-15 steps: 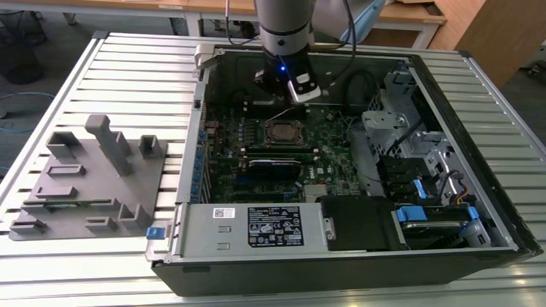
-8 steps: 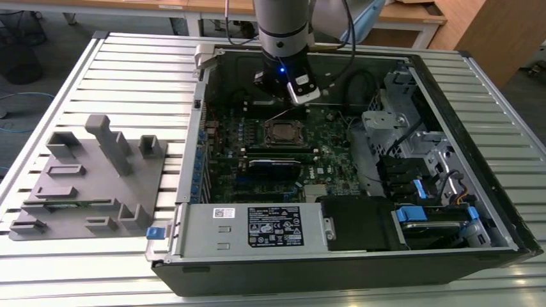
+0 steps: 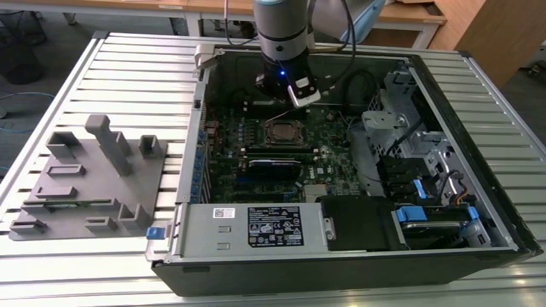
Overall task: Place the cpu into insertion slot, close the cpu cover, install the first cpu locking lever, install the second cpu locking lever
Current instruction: 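Install the first cpu locking lever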
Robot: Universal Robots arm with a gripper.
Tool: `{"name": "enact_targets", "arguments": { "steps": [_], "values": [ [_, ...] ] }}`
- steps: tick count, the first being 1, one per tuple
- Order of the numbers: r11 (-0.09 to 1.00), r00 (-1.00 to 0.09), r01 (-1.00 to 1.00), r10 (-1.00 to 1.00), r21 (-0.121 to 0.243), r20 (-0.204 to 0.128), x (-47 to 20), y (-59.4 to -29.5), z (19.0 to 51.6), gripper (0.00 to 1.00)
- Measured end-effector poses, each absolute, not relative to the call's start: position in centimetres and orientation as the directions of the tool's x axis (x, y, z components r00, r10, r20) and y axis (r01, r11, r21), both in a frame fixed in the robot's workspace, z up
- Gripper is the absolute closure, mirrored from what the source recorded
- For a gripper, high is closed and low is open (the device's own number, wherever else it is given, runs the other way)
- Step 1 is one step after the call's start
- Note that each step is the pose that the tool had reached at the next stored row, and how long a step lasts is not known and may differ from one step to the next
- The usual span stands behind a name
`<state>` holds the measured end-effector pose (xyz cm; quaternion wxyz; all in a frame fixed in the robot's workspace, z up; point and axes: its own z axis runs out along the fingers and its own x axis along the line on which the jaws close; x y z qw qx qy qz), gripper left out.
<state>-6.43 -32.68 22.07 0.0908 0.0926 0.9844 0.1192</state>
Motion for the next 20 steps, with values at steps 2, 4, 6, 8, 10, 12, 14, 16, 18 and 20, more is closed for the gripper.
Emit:
{"name": "enact_targets", "arguments": {
  "steps": [2, 4, 6, 8, 10, 12, 14, 16, 18, 20],
  "values": [
    [0.954, -0.965, 0.159, 0.204, 0.252, -0.162, -6.44, -32.77, 21.95, 0.9],
    [0.954, -0.965, 0.158, 0.204, 0.254, -0.166, -6.45, -32.88, 21.82, 0.9],
    [0.954, -0.964, 0.158, 0.205, 0.256, -0.168, -6.48, -32.95, 21.69, 0.9],
    [0.954, -0.964, 0.157, 0.204, 0.257, -0.169, -6.52, -32.96, 21.63, 0.9],
    [0.953, -0.964, 0.157, 0.205, 0.257, -0.169, -6.62, -32.96, 21.6, 0.9],
    [0.953, -0.964, 0.157, 0.205, 0.258, -0.169, -6.86, -32.96, 21.58, 0.9],
    [0.953, -0.964, 0.157, 0.205, 0.258, -0.169, -7.09, -32.96, 21.54, 0.9],
    [0.953, -0.964, 0.157, 0.205, 0.258, -0.169, -7.18, -32.96, 21.47, 0.9],
    [0.953, -0.964, 0.157, 0.205, 0.258, -0.17, -7.19, -32.96, 21.3, 0.9],
    [0.953, -0.964, 0.157, 0.205, 0.258, -0.171, -7.19, -32.96, 21.07, 0.9]
  ]
}}
